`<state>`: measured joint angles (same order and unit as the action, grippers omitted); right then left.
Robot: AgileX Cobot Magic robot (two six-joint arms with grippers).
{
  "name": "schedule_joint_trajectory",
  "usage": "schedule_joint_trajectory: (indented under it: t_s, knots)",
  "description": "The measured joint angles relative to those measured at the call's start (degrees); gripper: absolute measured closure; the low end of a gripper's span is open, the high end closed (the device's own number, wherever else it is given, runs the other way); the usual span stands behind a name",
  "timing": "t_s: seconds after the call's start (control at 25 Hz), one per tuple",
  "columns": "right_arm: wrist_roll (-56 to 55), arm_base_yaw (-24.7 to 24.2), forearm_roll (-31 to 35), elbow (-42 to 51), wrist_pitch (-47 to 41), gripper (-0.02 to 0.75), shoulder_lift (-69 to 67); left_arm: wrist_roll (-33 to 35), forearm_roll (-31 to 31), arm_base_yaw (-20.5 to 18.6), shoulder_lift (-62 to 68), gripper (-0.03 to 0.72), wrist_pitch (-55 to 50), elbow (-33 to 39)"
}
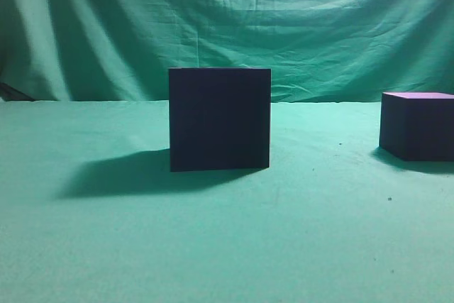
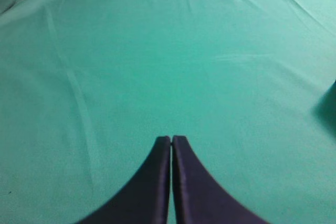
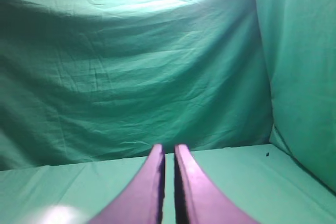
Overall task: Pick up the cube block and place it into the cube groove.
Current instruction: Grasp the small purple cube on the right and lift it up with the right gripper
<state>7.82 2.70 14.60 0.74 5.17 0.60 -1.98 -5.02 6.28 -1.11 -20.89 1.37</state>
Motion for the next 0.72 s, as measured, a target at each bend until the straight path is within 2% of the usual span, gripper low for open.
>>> schedule_joint_trajectory:
  t_s: [0.28, 0.56, 0.72]
  knots:
    - [1.52, 0.00, 0.00, -13.99, -16.02, 0.738, -12.28, 0.00, 0.00, 0.00, 0.00, 0.688, 0.00, 0.00]
    - [1.98, 0.00, 1.40, -21.63, -23.03, 0.738, -24.07, 0.00, 0.00, 0.00, 0.00, 0.688, 0.00, 0.00]
    - [6.32, 0.00, 1.43, -28.23, -36.44, 0.738, -32.35, 0.00, 0.00, 0.00, 0.00, 0.688, 0.00, 0.00]
